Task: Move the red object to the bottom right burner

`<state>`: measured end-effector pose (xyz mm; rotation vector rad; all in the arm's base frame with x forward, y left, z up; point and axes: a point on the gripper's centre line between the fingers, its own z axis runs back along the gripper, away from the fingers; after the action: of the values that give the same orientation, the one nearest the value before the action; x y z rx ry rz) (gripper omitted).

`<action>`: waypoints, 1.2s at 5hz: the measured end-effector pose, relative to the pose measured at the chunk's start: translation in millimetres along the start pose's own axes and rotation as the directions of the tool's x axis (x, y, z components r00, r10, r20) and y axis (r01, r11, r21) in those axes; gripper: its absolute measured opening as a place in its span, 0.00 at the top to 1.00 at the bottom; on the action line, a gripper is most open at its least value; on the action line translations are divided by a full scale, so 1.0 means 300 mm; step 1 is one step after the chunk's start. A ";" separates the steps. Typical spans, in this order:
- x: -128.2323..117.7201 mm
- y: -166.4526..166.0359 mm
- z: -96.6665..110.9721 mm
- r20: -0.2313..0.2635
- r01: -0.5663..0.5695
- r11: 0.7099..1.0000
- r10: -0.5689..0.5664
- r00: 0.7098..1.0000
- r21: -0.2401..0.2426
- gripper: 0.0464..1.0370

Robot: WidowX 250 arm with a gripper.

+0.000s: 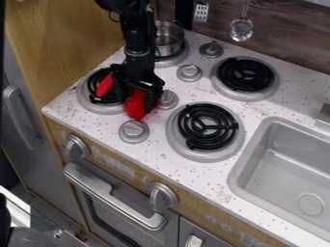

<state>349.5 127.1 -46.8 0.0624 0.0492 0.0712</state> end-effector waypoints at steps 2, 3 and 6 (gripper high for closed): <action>0.026 0.023 -0.023 -0.019 -0.023 1.000 0.023 1.000 0.004 0.07; 0.007 -0.001 -0.019 -0.015 0.026 1.000 -0.025 1.000 0.016 0.20; -0.008 -0.263 0.071 0.057 0.251 0.966 -0.255 0.965 0.068 0.20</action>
<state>353.8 47.1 -30.3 0.1183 -0.0059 -0.1884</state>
